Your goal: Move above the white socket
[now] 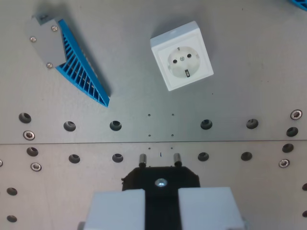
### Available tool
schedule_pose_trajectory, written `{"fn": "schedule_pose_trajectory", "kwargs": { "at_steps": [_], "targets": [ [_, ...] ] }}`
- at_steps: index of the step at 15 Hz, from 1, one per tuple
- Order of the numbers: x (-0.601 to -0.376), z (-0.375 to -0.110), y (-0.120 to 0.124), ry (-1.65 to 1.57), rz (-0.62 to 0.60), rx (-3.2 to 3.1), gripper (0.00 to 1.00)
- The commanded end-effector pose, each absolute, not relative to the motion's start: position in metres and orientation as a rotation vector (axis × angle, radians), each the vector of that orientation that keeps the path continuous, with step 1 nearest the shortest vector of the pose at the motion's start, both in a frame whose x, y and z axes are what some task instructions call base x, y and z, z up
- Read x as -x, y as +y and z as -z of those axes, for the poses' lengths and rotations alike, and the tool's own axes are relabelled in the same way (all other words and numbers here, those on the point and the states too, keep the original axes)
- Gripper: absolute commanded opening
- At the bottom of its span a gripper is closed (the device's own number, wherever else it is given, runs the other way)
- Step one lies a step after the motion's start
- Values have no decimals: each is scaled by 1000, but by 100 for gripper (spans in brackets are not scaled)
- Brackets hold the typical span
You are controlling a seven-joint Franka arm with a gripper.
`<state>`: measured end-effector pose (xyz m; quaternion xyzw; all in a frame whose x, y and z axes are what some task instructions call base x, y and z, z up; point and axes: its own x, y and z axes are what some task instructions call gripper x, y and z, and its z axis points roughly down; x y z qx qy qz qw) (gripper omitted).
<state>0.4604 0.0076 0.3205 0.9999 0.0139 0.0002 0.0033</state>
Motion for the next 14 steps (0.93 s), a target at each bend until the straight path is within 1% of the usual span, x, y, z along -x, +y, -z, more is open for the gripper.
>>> {"fn": "schedule_pose_trajectory", "kwargs": {
  "at_steps": [1, 8, 14],
  "targets": [
    [-460, -321, 8, 43, -1, -3135, 0],
    [-460, -319, 7, 59, -2, -3135, 0],
    [-460, -312, 6, 110, -18, -3135, 0]
  ]
}}
